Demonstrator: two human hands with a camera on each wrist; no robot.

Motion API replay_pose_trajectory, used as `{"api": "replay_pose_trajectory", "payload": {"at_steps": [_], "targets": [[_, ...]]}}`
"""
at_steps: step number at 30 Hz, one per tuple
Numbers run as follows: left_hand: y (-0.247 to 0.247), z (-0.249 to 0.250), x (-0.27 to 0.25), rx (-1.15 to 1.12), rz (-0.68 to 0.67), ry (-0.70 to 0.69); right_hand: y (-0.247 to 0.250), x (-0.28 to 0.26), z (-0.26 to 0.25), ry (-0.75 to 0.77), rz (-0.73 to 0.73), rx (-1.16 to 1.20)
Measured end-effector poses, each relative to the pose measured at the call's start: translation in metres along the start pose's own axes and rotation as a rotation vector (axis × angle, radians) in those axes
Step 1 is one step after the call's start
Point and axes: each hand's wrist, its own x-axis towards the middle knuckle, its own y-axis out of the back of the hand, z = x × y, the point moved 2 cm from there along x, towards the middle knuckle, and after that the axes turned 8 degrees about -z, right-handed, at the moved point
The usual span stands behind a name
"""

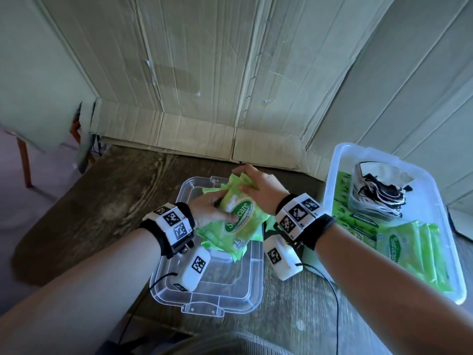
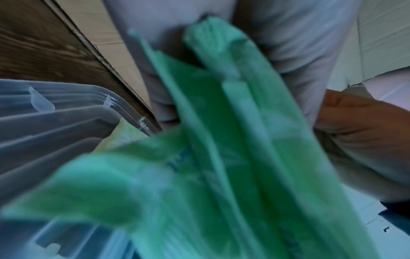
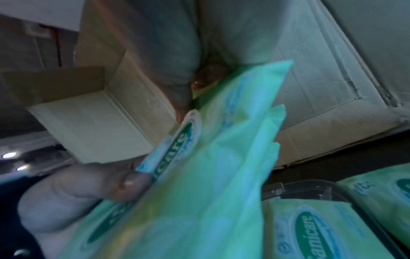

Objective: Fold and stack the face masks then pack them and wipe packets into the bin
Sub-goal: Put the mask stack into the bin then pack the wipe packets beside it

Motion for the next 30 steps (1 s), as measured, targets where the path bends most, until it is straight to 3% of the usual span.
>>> {"api": "replay_pose_trajectory", "payload": {"at_steps": [3, 5, 7, 10, 12, 15, 18, 21, 26, 30], "targets": [[0.006, -0.003, 0.000, -0.039, 0.097, -0.082, -0.007, -0.003, 0.007, -0.120, 0.037, -0.118], [0.008, -0.002, -0.001, -0.082, 0.250, -0.125, -0.008, -0.005, 0.013, -0.265, 0.072, 0.015], [0.012, -0.001, 0.000, -0.136, 0.357, -0.151, -0.013, -0.004, 0.014, -0.336, 0.016, 0.162], [0.009, 0.001, 0.004, -0.254, 0.349, -0.114, -0.017, -0.001, 0.011, -0.381, 0.013, 0.276], [0.005, 0.003, 0.005, -0.404, 0.358, -0.101, -0.014, 0.004, 0.015, -0.384, 0.082, 0.340], [0.006, 0.004, 0.006, -0.590, 0.362, -0.225, -0.014, 0.008, 0.016, -0.355, 0.100, 0.469], [0.011, 0.005, 0.005, -0.550, 0.335, -0.262, -0.019, 0.013, 0.015, -0.251, 0.123, 0.512], [0.018, 0.003, 0.001, -0.493, 0.393, -0.284, -0.019, 0.013, 0.013, -0.200, 0.173, 0.626], [0.029, 0.003, -0.009, -0.466, 0.510, -0.282, 0.005, 0.002, 0.014, -0.324, 0.353, 0.789], [0.035, 0.003, -0.012, -0.491, 0.538, -0.282, 0.018, 0.000, 0.018, -0.327, 0.438, 0.914]]}}
